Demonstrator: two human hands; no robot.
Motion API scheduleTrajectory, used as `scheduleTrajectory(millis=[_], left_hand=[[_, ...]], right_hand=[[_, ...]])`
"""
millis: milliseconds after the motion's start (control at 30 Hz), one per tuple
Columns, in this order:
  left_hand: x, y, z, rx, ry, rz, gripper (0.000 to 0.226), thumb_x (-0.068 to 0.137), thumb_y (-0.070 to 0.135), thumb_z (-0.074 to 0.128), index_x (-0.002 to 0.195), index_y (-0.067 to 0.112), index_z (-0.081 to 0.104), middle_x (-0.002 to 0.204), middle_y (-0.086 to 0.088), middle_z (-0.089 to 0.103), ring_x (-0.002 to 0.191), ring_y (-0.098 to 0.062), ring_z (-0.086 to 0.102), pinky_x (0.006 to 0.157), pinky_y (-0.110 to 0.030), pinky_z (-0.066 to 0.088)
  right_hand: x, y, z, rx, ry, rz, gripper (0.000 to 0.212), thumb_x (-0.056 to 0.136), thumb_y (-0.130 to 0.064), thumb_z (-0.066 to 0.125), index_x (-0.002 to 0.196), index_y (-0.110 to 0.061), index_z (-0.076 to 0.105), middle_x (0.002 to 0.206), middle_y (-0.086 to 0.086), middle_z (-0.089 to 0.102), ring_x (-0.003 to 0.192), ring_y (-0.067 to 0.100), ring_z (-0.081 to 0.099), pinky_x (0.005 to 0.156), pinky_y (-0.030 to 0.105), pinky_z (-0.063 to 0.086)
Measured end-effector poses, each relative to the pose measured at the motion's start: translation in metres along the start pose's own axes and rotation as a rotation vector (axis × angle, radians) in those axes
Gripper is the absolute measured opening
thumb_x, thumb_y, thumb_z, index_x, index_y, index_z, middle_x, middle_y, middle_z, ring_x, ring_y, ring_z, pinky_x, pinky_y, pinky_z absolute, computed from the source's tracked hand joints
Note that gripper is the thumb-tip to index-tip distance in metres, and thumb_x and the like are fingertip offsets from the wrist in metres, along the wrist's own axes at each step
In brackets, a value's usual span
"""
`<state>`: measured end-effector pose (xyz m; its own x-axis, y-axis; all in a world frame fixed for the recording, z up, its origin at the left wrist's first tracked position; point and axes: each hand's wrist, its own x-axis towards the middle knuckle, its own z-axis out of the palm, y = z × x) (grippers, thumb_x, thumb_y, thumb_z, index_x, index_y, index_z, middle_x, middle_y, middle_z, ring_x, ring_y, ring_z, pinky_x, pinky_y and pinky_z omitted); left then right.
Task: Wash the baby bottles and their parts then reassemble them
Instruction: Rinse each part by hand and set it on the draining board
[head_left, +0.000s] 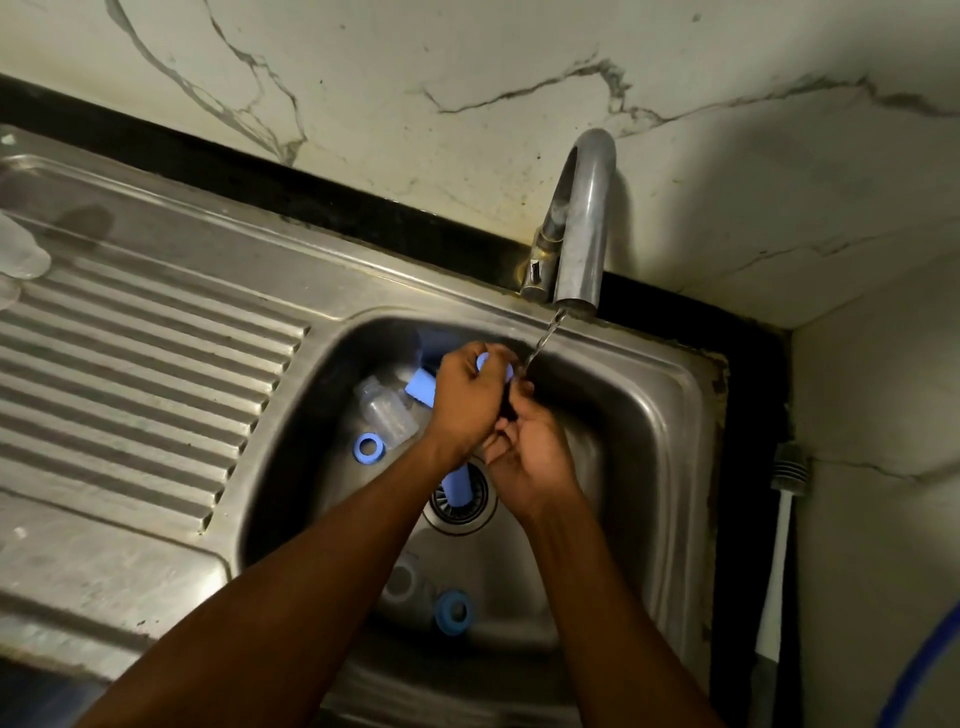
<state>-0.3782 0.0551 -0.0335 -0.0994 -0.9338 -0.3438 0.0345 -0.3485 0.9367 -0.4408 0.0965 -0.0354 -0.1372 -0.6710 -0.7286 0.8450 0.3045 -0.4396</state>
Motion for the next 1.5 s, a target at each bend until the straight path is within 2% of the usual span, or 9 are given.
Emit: scheduleTrajectory(millis=[200, 400, 600, 700, 800, 1033, 1133, 1367, 1500], left_hand=[[0.015, 0.007, -0.001, 0.018, -0.163, -0.153, 0.037, 0.097, 0.033, 0.046, 0.097, 0.005, 0.071, 0.104, -0.021, 0.072, 0.098, -0.030, 0.069, 0.095, -0.046, 0.054], [0.000, -0.007, 0.003, -0.194, -0.230, -0.086, 0.028, 0.102, 0.025, 0.055, 0.102, -0.001, 0.066, 0.085, -0.016, 0.067, 0.076, -0.021, 0.065, 0.069, -0.032, 0.057], [-0.001, -0.005, 0.019, -0.137, -0.002, -0.254, 0.034, 0.105, 0.018, 0.039, 0.079, 0.010, 0.060, 0.073, -0.006, 0.064, 0.064, -0.009, 0.063, 0.055, -0.020, 0.051], [0.001, -0.012, 0.012, -0.380, -0.132, -0.473, 0.038, 0.105, 0.025, 0.035, 0.103, 0.004, 0.067, 0.092, -0.014, 0.074, 0.091, -0.025, 0.072, 0.073, -0.031, 0.055], [0.002, -0.006, 0.001, -0.600, -0.263, -0.696, 0.035, 0.104, 0.023, 0.033, 0.095, 0.006, 0.063, 0.078, -0.011, 0.072, 0.074, -0.021, 0.071, 0.065, -0.027, 0.057], [-0.001, 0.008, -0.013, -0.378, -0.459, -0.762, 0.084, 0.099, 0.070, 0.009, 0.085, 0.009, 0.065, 0.058, -0.006, 0.063, 0.068, -0.032, 0.054, 0.088, -0.040, 0.053], [0.004, -0.008, -0.018, -0.398, -0.262, -0.763, 0.080, 0.101, 0.067, 0.018, 0.119, 0.005, 0.065, 0.099, -0.015, 0.073, 0.095, -0.031, 0.065, 0.085, -0.042, 0.054], [-0.004, -0.013, -0.028, -0.385, -0.147, -0.589, 0.061, 0.105, 0.055, 0.030, 0.127, 0.009, 0.063, 0.119, -0.012, 0.070, 0.102, -0.022, 0.066, 0.080, -0.036, 0.058], [-0.017, -0.009, -0.020, -0.372, -0.123, -0.477, 0.046, 0.109, 0.041, 0.034, 0.119, 0.011, 0.067, 0.108, -0.008, 0.074, 0.086, -0.014, 0.072, 0.067, -0.028, 0.057]], right_hand=[[-0.001, -0.008, 0.007, 0.035, 0.065, -0.125, 0.020, 0.097, -0.013, 0.061, 0.113, -0.005, 0.067, 0.099, 0.011, 0.075, 0.081, 0.012, 0.074, 0.065, 0.021, 0.057], [-0.003, -0.033, 0.011, -0.195, 0.208, -0.108, 0.016, 0.095, -0.019, 0.065, 0.084, -0.009, 0.067, 0.056, -0.002, 0.064, 0.045, 0.003, 0.057, 0.043, 0.014, 0.046], [-0.011, -0.003, -0.005, -0.980, 0.168, -0.658, 0.025, 0.104, -0.024, 0.050, 0.102, -0.010, 0.070, 0.109, 0.007, 0.065, 0.101, 0.025, 0.065, 0.091, 0.042, 0.054], [-0.013, -0.014, -0.013, -1.281, 0.104, -0.723, 0.025, 0.101, -0.019, 0.056, 0.116, -0.005, 0.070, 0.145, -0.001, 0.039, 0.134, 0.015, 0.037, 0.110, 0.026, 0.035], [-0.020, -0.021, -0.013, -1.480, -0.010, -0.721, 0.032, 0.092, -0.012, 0.065, 0.124, -0.009, 0.067, 0.150, 0.000, 0.043, 0.140, 0.016, 0.035, 0.118, 0.034, 0.031], [-0.025, -0.027, -0.011, -1.564, 0.199, -0.778, 0.025, 0.085, -0.012, 0.074, 0.107, -0.009, 0.064, 0.103, 0.009, 0.069, 0.093, 0.025, 0.067, 0.079, 0.038, 0.055], [-0.021, -0.020, -0.001, -1.656, 0.211, -0.626, 0.033, 0.088, -0.021, 0.073, 0.115, -0.016, 0.054, 0.099, 0.001, 0.061, 0.088, 0.020, 0.063, 0.067, 0.030, 0.047], [0.002, -0.018, 0.005, -1.475, 0.230, -0.705, 0.037, 0.084, -0.016, 0.078, 0.115, -0.011, 0.060, 0.103, 0.007, 0.068, 0.089, 0.017, 0.064, 0.064, 0.017, 0.042], [0.002, -0.021, 0.005, -1.378, 0.172, -0.744, 0.022, 0.080, -0.013, 0.075, 0.101, -0.012, 0.067, 0.093, 0.004, 0.070, 0.085, 0.019, 0.065, 0.075, 0.033, 0.053]])
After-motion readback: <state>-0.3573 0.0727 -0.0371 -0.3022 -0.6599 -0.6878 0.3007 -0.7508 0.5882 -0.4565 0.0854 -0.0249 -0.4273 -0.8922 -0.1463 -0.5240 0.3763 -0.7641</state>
